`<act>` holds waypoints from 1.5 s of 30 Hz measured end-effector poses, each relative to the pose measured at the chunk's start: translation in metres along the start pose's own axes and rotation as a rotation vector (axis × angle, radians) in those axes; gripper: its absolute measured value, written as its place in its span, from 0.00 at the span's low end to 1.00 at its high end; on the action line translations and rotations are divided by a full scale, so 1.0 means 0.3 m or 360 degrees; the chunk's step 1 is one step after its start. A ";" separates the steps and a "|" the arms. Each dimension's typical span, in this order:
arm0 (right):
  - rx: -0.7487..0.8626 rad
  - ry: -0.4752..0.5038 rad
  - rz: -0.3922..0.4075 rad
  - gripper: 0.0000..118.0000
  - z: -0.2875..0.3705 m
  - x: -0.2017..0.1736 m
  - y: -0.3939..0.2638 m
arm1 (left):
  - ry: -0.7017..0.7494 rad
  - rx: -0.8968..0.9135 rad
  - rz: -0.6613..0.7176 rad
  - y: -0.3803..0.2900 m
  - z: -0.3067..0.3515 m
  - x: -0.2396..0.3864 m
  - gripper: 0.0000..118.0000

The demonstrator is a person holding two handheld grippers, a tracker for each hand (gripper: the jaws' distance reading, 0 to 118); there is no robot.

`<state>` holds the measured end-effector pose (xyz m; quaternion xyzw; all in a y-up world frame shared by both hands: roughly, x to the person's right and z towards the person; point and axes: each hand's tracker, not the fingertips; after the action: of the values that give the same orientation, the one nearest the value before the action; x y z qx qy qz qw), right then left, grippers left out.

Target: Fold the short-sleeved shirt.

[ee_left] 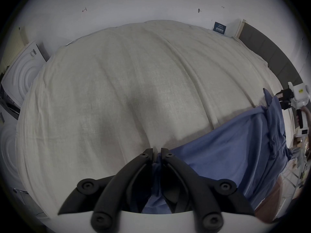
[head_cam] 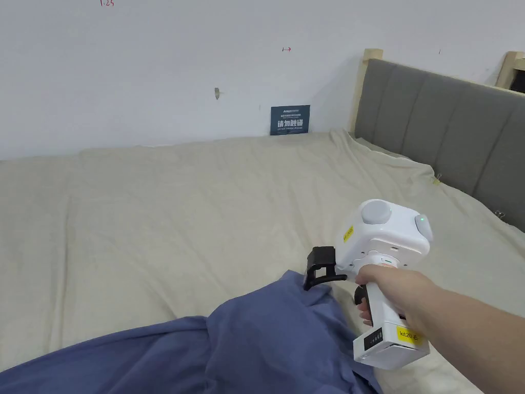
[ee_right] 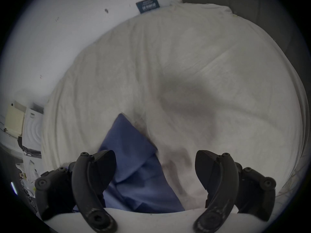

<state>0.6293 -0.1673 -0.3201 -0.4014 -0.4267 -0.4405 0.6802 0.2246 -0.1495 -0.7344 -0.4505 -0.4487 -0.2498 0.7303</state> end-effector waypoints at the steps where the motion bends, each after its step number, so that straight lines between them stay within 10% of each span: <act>1: -0.0005 -0.0007 -0.0007 0.77 -0.018 -0.012 0.002 | -0.0003 -0.0004 0.0001 0.004 -0.005 -0.001 0.08; 6: -0.0011 -0.0190 0.0221 0.47 -0.034 -0.074 -0.039 | -0.0003 -0.0021 -0.0001 0.014 -0.027 -0.004 0.08; 9: 0.0012 -0.0241 0.0470 0.03 -0.014 -0.118 -0.059 | -0.0008 -0.0023 0.0009 0.009 -0.025 -0.003 0.08; 25: 0.0363 0.0353 0.0239 0.03 0.638 -0.013 -0.124 | -0.0077 0.0395 0.0185 0.051 0.435 -0.023 0.08; 45: 0.1099 0.0291 0.0549 0.03 1.457 -0.311 -0.019 | 0.0020 0.0968 0.0169 0.295 1.230 -0.028 0.08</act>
<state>0.5017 0.2581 -0.2692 -0.1740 -0.4136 -0.1843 0.8745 0.1301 0.2172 -0.7097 -0.2324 -0.4743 -0.0684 0.8464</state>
